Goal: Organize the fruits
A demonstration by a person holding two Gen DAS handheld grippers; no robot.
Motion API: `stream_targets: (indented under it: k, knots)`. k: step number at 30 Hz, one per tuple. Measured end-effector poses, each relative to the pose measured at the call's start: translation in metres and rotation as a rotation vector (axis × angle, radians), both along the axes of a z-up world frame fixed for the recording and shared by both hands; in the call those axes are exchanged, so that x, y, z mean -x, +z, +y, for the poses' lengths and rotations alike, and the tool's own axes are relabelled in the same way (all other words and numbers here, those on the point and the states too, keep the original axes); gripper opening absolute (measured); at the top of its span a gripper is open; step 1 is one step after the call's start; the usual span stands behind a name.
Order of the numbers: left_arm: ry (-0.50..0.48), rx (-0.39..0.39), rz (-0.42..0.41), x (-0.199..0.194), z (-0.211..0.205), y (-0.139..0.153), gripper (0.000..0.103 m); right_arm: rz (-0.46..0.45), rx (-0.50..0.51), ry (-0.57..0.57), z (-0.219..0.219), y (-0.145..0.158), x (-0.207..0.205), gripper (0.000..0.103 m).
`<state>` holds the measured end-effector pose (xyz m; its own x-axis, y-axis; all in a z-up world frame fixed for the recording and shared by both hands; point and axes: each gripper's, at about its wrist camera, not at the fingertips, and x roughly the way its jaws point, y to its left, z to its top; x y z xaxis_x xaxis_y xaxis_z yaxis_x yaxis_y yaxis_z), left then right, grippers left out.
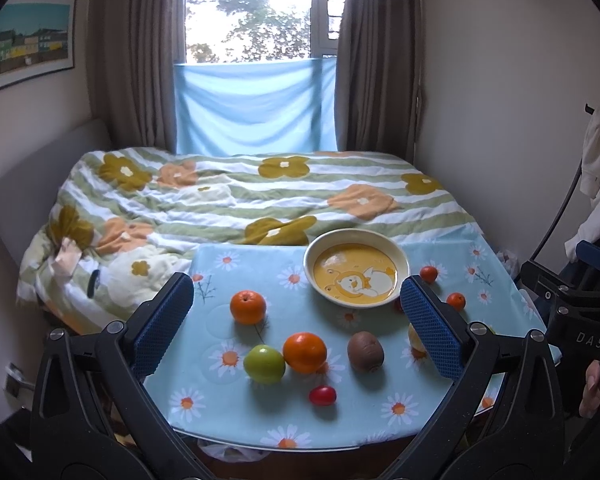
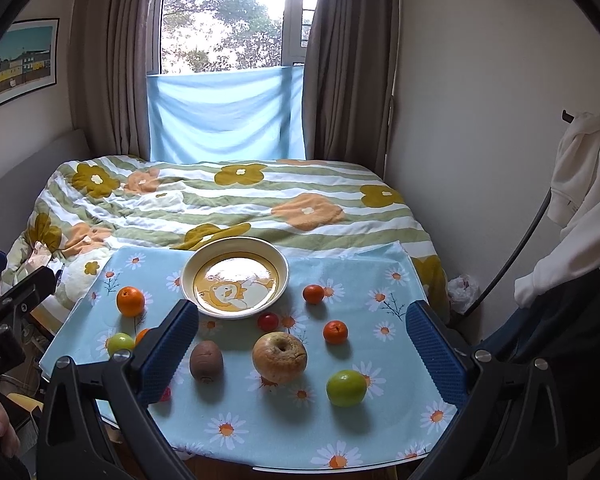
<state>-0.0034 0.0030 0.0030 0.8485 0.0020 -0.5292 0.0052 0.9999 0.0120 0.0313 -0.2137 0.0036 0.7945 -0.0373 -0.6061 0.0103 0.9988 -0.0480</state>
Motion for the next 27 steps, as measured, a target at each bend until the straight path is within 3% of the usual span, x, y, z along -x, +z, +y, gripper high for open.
stream_targets:
  k: [27]
  knots:
    - [0.006,0.007,-0.008,0.0040,-0.0038,0.0021,0.103,-0.009,-0.010,0.007,0.0015,0.0055,0.0028,0.103]
